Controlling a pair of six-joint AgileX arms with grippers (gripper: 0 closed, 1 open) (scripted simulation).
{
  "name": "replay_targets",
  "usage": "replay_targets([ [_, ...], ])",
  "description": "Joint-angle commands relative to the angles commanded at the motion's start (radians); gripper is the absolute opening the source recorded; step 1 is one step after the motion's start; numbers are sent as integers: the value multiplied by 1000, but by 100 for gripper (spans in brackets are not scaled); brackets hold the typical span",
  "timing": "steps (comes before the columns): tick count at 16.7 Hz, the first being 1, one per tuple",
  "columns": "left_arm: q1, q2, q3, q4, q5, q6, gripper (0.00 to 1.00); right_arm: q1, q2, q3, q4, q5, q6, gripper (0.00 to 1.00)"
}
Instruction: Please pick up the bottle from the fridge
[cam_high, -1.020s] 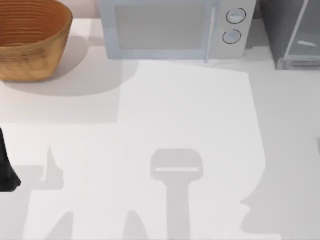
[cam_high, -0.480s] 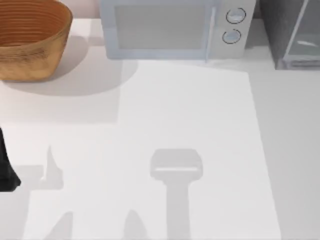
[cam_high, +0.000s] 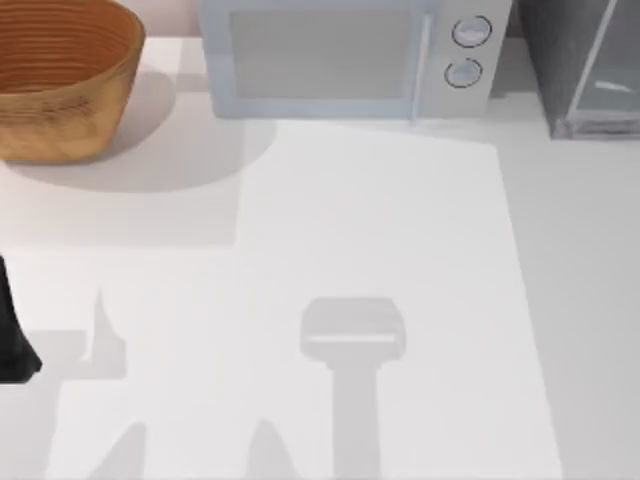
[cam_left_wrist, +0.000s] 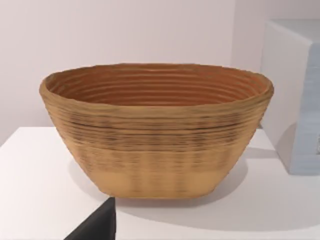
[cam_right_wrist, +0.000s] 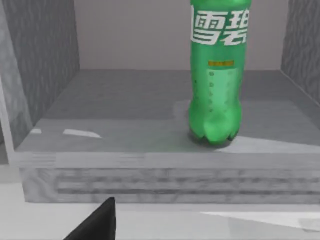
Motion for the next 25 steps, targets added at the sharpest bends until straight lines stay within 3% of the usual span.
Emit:
replay_targets([
  [11, 0, 0, 0, 0, 0, 0, 100, 171, 280, 644, -345, 186, -11, 100],
  [20, 0, 0, 0, 0, 0, 0, 100, 191, 309, 710, -394, 208, -12, 100],
  [25, 0, 0, 0, 0, 0, 0, 100, 219, 404, 902, -481, 237, -13, 100],
])
